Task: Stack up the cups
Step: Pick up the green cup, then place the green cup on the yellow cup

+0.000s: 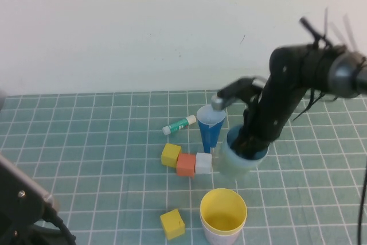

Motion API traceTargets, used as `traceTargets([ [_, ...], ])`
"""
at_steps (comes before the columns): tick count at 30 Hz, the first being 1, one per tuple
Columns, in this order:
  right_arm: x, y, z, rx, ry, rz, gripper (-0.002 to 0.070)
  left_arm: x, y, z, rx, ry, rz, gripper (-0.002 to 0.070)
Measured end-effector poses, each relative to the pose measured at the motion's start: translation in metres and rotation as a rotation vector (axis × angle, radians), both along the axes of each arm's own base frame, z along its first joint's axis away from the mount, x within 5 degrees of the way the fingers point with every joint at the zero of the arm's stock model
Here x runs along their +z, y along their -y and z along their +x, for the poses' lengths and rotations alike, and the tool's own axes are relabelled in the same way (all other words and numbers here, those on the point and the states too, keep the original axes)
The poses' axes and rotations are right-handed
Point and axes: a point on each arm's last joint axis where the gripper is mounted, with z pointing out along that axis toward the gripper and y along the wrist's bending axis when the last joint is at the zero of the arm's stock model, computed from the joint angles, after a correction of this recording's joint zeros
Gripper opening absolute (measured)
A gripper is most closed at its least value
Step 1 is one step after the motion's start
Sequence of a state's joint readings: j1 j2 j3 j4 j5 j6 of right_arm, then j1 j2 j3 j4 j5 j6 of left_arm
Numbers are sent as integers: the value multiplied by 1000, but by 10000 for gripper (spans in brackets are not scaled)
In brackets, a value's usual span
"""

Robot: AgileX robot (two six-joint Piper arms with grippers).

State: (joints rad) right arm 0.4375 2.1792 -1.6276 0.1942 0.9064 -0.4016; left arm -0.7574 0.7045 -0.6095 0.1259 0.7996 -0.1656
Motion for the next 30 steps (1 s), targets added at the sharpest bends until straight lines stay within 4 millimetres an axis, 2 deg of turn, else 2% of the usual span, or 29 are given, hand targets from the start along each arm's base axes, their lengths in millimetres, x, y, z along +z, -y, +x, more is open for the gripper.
traceTargets([
  [3, 48, 6, -5, 0, 98, 5, 80, 0, 0, 0, 1, -5, 5, -1],
  [7, 105, 15, -24, 11, 164, 21, 80, -1, -1, 0, 1, -8, 8, -1],
  [10, 131, 16, -45, 44, 152, 16, 80, -1, -1, -1, 2, -9, 9, -1],
  [12, 139, 10, -57, 86, 131, 5, 79, -1, -1, -1, 2, -9, 9, -1],
  [15, 138, -8, -71, 156, 100, -6, 79, 0, -1, 0, 1, -2, 7, -1],
  [20, 123, -40, -85, 239, 73, -14, 79, 0, -1, 1, 0, 18, 15, -2],
  [23, 111, -48, -86, 247, 46, -28, 79, 0, -1, 1, 0, 22, 18, -2],
  [30, 88, -51, -82, 235, -23, -70, 79, 1, -1, 2, -1, 25, 18, -2],
])
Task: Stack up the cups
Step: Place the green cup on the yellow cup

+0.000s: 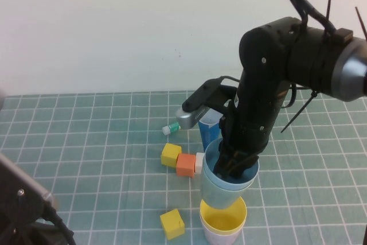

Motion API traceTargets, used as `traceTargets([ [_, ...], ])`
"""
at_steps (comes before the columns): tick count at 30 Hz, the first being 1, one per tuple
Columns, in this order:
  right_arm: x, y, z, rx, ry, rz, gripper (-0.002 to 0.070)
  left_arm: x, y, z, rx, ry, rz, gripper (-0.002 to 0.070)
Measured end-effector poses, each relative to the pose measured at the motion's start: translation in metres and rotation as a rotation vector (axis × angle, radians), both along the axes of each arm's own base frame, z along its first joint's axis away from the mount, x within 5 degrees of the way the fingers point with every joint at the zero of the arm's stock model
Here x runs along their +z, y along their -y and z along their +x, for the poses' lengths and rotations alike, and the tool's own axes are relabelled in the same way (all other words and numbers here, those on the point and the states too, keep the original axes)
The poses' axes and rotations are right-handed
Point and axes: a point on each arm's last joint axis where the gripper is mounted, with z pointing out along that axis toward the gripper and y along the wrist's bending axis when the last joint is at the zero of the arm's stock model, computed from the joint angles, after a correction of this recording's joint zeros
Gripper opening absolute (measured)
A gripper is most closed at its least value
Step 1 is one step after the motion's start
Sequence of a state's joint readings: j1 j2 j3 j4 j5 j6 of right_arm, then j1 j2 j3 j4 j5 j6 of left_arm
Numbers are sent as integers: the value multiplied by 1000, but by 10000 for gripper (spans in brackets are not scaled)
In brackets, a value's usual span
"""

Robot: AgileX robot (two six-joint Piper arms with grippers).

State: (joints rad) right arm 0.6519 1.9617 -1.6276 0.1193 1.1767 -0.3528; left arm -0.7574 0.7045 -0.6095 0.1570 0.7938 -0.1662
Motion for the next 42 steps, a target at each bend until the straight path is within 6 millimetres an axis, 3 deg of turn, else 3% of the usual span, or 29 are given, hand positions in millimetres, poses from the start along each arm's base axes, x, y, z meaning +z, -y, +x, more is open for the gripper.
traceTargets([
  [21, -19, -1, 3, 0, -40, -40, 79, 0, -1, 1, -1, 16, 11, -2],
  [29, -39, 4, -3, -6, -62, -59, 81, 1, -1, 1, -1, 17, 9, -2],
  [32, -40, 3, -2, -9, -42, -45, 120, 1, -1, 1, -1, 17, 9, -2],
  [37, -40, 1, 0, -13, -26, -30, 255, 1, -1, 1, -3, 19, 11, -2],
  [42, -28, 4, -3, -25, -8, -15, 282, 1, -1, 1, -1, 18, 10, -2],
])
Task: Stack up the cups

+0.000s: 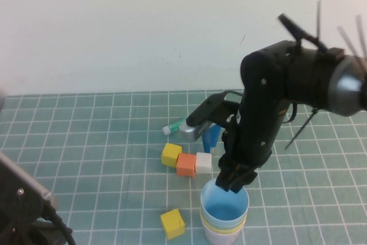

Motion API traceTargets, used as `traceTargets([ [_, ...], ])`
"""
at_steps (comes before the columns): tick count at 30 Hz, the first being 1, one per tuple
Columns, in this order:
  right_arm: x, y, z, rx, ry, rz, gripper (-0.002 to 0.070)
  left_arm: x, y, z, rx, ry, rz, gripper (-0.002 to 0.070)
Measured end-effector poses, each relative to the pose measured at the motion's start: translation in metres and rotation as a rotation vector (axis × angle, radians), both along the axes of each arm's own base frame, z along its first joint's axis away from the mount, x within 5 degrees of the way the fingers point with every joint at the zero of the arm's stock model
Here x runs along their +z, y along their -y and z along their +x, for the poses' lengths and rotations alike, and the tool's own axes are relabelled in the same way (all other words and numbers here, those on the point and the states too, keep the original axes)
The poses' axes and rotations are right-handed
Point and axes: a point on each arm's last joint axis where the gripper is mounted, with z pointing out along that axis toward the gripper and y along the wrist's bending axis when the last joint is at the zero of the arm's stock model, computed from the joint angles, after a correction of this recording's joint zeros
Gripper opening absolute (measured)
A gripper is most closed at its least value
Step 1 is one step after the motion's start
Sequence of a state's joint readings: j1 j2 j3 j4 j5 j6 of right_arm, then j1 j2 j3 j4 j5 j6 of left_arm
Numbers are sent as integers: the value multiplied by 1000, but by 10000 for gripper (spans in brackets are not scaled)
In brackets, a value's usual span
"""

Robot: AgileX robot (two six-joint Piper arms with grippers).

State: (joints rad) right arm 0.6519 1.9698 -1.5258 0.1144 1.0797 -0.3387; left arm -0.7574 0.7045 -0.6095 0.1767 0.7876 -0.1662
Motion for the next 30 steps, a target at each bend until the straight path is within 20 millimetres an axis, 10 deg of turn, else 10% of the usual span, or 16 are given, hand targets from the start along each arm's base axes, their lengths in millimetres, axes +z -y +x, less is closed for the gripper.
traceTargets([
  [14, 119, 57, -125, 51, 581, 490, 7, 29, -29, -32, 5, 211, -224, -2],
  [30, 110, 195, -261, -32, 972, 898, -1, -8, -47, -54, -22, 365, -369, -2],
])
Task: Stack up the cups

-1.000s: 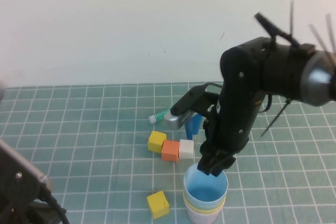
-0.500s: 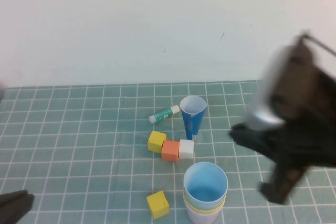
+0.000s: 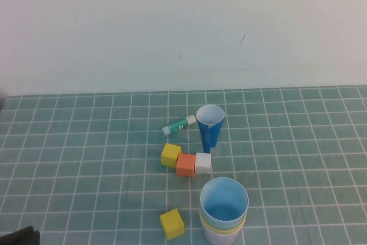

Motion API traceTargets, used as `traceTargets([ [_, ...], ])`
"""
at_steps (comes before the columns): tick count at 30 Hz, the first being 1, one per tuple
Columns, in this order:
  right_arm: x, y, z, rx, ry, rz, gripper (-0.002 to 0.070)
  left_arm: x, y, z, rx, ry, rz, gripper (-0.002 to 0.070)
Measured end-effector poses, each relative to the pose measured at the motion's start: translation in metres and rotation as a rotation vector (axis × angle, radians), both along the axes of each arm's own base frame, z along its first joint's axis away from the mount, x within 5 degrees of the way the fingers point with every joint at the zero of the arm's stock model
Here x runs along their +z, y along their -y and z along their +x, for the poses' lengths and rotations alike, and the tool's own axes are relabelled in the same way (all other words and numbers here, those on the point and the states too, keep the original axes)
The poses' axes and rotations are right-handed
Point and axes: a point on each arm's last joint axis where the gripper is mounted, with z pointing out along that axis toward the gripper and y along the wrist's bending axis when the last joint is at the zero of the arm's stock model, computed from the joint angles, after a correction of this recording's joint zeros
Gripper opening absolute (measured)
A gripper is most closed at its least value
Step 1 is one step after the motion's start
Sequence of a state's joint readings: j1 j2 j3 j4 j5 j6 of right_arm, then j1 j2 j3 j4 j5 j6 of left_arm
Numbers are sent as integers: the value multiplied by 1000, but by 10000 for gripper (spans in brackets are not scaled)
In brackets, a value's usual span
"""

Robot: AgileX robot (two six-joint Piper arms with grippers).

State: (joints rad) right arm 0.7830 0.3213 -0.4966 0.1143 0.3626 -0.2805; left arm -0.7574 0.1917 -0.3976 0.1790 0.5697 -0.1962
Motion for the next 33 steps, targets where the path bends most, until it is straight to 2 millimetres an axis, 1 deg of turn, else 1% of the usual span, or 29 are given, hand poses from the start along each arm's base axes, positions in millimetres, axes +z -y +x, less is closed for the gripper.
traceTargets([
  [2, -1, 6, -7, 3, 6, 11, -1, -3, 1, 1, -4, 4, -2, -2],
  [4, -4, 9, -10, 6, -9, -1, -1, -6, 2, 2, -5, 4, 0, -2],
  [8, -8, 9, -11, 10, -43, -36, -1, -10, 2, 2, -4, -4, 11, -2],
  [14, -11, 10, -10, 2, -40, -68, -1, -20, 3, 3, -3, -29, 34, -2],
  [26, -14, 11, -11, 2, -61, -97, -1, -20, 3, 3, -2, -33, 38, -2],
  [29, -19, 13, -8, -21, -44, -164, -1, -20, 3, 3, -2, -33, 38, -2],
  [33, -34, 14, 2, -75, 57, -254, -1, -20, 3, 3, -2, -33, 38, -2],
])
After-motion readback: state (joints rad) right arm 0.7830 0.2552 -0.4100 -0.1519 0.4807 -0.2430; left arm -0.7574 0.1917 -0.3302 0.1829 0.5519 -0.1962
